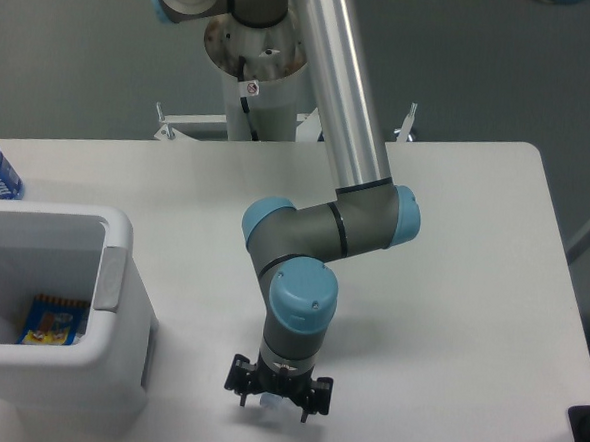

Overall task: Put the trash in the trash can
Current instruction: 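Close the gripper around the bottle's cap end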

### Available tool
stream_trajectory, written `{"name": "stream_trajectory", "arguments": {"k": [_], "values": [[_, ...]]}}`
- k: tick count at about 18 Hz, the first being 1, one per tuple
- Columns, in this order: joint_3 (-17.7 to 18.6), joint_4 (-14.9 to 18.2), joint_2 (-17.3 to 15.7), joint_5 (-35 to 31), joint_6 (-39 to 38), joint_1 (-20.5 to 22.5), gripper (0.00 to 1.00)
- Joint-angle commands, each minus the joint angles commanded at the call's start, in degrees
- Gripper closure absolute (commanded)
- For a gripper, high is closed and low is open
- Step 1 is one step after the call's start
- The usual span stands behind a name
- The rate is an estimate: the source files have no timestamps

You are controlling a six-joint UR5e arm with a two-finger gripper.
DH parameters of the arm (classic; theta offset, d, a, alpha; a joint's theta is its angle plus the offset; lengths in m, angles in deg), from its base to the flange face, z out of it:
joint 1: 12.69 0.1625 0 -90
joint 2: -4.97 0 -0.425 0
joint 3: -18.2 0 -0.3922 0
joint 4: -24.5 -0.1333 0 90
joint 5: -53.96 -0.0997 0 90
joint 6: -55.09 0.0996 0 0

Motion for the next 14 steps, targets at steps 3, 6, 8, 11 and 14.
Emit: {"name": "stream_trajectory", "arguments": {"k": [3, 6, 8, 11, 14], "values": [[-0.1, 0.0, 0.1, -0.5, -0.1, -0.3, 0.18], [0.0, 0.0, 0.1, -0.5, -0.2, -0.4, 0.35], [0.1, 0.0, 0.0, -0.6, -0.2, -0.4, 0.46], [0.1, 0.1, 0.0, -1.4, -0.2, -0.4, 0.55], [0.2, 0.0, -0.1, -1.5, -0.2, -0.4, 0.61]]}}
